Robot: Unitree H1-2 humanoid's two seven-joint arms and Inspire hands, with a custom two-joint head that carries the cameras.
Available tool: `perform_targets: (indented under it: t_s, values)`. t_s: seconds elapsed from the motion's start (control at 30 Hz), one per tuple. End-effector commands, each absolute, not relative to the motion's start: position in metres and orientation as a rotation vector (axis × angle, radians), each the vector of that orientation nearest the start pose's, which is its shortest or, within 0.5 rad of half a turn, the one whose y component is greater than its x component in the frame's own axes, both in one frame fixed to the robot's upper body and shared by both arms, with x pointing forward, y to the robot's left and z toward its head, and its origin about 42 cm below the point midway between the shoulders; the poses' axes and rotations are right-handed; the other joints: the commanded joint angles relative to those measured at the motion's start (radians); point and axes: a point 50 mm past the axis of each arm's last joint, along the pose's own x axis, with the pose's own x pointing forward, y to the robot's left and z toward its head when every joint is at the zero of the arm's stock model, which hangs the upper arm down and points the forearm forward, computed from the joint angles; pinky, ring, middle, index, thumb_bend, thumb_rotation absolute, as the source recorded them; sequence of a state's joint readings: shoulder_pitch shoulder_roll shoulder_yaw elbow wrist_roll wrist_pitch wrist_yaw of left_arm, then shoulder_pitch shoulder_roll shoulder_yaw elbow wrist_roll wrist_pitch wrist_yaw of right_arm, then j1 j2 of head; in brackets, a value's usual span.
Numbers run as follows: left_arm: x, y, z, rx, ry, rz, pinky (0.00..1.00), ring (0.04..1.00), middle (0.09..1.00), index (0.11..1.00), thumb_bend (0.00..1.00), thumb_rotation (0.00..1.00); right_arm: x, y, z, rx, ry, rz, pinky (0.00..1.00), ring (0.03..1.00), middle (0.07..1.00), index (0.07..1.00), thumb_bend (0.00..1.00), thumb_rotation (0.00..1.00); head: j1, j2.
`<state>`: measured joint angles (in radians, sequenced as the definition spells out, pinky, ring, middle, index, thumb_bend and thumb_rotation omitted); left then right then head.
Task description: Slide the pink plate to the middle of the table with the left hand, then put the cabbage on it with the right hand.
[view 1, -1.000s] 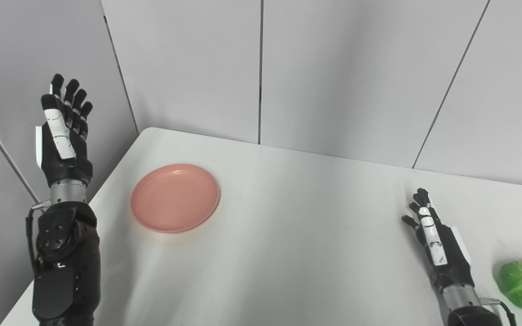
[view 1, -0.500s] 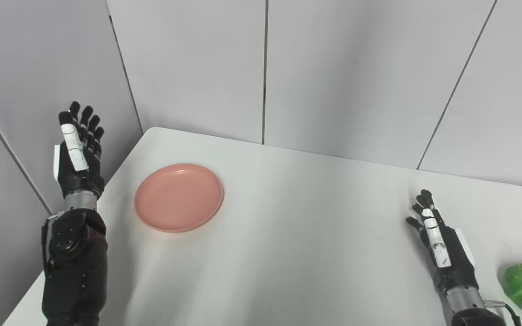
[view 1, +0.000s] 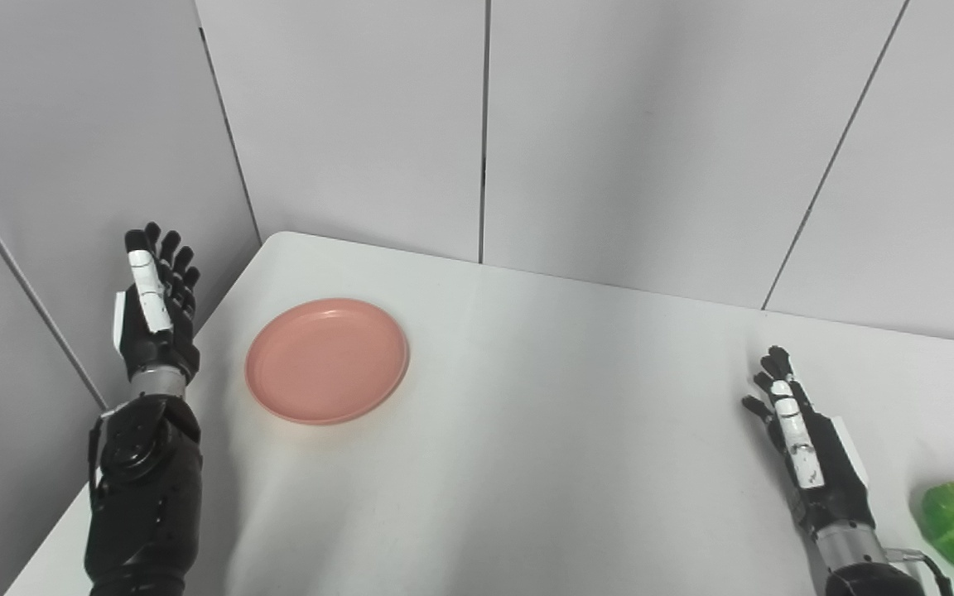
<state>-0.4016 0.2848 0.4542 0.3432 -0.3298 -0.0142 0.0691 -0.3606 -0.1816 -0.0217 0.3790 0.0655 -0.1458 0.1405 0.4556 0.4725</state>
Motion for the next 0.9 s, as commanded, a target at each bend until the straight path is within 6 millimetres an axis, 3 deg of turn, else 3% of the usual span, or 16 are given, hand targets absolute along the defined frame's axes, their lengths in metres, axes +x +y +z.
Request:
perform_targets:
  t_s: [0.0, 0.2, 0.47, 0.73, 0.87]
  values:
    - [0.396, 0.420, 0.204, -0.183, -0.277, 0.458, 0.99, 0.981, 0.987, 0.986, 0.89, 1.00, 0.397, -0.263, 0.123, -0.129, -0.074, 0.141, 0.98, 0.973, 0.987, 0.995, 0.21, 1.00, -0.001, 0.001]
    - [0.401, 0.423, 0.189, -0.235, -0.240, 0.486, 0.95, 0.976, 0.977, 0.978, 0.87, 1.00, 0.397, -0.262, 0.126, -0.131, -0.075, 0.139, 0.97, 0.967, 0.983, 0.992, 0.19, 1.00, -0.001, 0.002]
    - [0.409, 0.423, 0.168, -0.217, -0.158, 0.490, 1.00, 0.992, 0.985, 0.989, 0.88, 1.00, 0.397, -0.262, 0.126, -0.115, -0.072, 0.145, 0.98, 0.975, 0.992, 1.000, 0.19, 1.00, -0.002, 0.006]
    - [0.418, 0.422, 0.144, -0.249, -0.108, 0.492, 0.96, 0.960, 0.953, 0.952, 0.88, 0.99, 0.396, -0.262, 0.126, -0.139, -0.083, 0.134, 0.95, 0.951, 0.971, 0.980, 0.19, 1.00, -0.003, 0.011]
    - [0.421, 0.422, 0.136, -0.291, -0.075, 0.472, 0.98, 0.970, 0.963, 0.955, 0.92, 0.98, 0.396, -0.263, 0.126, -0.138, -0.075, 0.134, 0.96, 0.957, 0.975, 0.983, 0.20, 1.00, -0.003, 0.011]
